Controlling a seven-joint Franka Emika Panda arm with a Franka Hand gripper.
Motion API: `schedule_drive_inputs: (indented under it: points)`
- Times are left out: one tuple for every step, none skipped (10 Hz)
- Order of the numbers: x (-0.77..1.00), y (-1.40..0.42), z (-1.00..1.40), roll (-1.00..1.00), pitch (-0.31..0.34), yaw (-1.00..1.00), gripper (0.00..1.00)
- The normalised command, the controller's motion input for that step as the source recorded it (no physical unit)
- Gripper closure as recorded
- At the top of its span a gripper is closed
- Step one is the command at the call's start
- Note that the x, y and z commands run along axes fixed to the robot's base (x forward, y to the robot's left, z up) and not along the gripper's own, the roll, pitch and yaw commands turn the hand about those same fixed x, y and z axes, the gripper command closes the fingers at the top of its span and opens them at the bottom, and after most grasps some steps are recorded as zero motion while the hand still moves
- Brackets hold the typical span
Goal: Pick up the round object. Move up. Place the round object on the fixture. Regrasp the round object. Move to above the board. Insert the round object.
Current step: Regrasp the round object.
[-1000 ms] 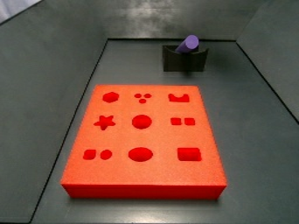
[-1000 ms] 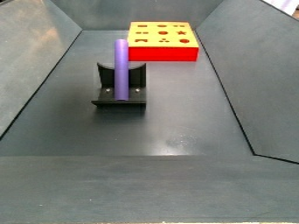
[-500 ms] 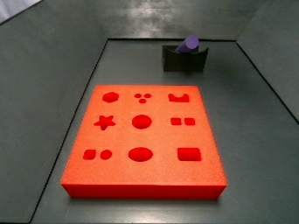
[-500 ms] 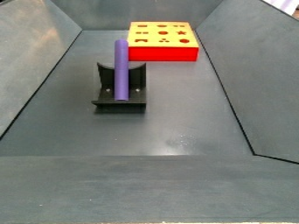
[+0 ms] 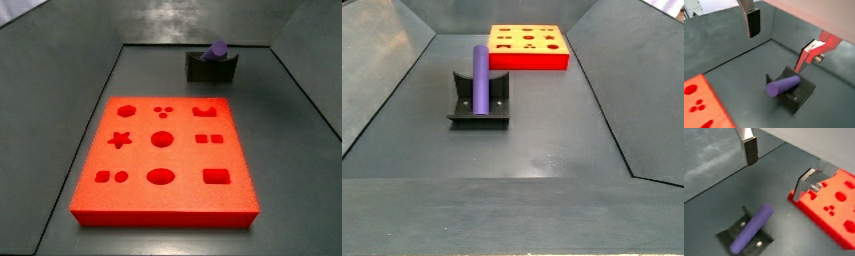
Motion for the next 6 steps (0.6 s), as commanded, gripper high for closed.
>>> schedule_drive_inputs:
  points:
    - [-0.01,-0.02,0.01,1.00,-0.012,0.04,0.00]
    - [0.00,-0.01,0.01,1.00,-0.007,0.04,0.00]
    - [0.02,-0.02,0.00,1.00,0.001,0.04,0.00]
    - [0.03,-0.02,0.00,1.00,0.008,0.04,0.00]
    - [0.04,-0.02,0.00,1.00,0.017,0.04,0.00]
    - [0.05,-0.03,0.00,1.00,0.035,0.04,0.00]
